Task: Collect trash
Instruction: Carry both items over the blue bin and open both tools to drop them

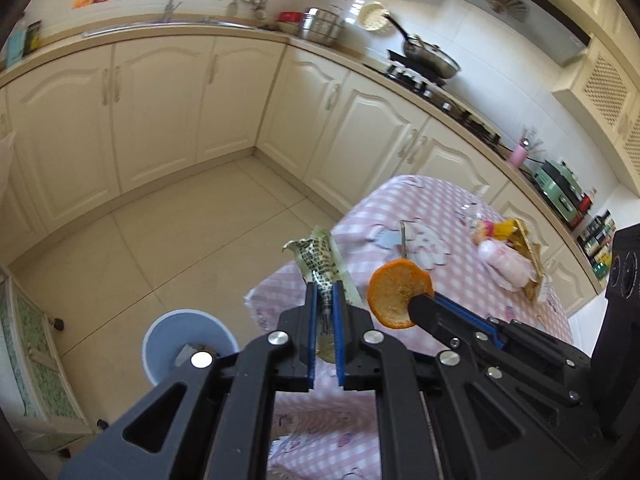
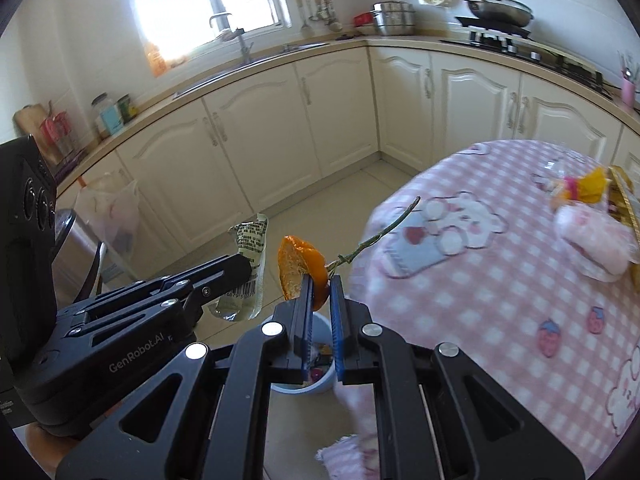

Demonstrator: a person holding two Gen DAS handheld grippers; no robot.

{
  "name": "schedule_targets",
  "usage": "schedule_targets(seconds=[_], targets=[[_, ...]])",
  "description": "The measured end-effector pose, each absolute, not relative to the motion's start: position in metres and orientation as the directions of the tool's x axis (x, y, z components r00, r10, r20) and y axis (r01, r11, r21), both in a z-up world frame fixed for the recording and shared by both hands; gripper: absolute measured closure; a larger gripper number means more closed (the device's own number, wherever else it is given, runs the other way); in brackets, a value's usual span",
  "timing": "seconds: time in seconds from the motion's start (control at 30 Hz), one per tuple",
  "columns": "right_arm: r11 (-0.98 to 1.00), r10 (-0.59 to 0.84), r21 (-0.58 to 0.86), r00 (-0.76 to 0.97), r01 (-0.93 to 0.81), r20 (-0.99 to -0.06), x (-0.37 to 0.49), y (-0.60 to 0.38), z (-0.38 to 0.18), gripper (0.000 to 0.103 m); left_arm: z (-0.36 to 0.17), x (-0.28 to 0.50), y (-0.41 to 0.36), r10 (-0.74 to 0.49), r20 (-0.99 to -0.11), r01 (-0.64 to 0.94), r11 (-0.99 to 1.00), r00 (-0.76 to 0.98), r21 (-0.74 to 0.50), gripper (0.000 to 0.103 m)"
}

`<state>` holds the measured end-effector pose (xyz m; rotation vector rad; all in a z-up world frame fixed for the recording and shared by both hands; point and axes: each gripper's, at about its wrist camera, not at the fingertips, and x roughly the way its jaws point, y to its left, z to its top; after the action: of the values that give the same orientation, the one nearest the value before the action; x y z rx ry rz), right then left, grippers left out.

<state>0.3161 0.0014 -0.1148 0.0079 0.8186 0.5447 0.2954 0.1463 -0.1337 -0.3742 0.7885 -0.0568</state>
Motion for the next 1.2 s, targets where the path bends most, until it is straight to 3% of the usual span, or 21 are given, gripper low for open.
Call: schedule_targets(seconds=[0.53,0.57,0.67,0.7,1.2], targets=[[0.809,0.501,0.214,0.454,-0.547,-0.737,0.334,0.108,-0.164,0.096,-0.194,0.29,0.259,-0.055,-0.753,-0.297,0.898,0.656,-0.324,0.095],[0.81,0.501,0.215,0.452,-0.546,-0.738,0.336,0.11,-0.167,0.096,-0.197,0.292,0.263,-0.059,-0.753,-0.3,0.894,0.655,-0.331,0.094],[0.808,0.497,0.213,0.442,-0.549,-0.747,0.341,0.118,-0.173,0.096,-0.203,0.298,0.271,-0.03,-0.754,-0.33,0.887,0.656,-0.323,0.062],[0.81,0.494,0.211,0.441,-0.548,-0.75,0.342,0.119,-0.175,0.096,-0.204,0.3,0.271,-0.03,-0.753,-0.332,0.886,0.657,-0.325,0.059],[0.808,0.484,0.204,0.425,-0.552,-0.765,0.345,0.132,-0.184,0.096,-0.212,0.293,0.287,-0.004,-0.763,-0.371,0.872,0.646,-0.319,0.058]])
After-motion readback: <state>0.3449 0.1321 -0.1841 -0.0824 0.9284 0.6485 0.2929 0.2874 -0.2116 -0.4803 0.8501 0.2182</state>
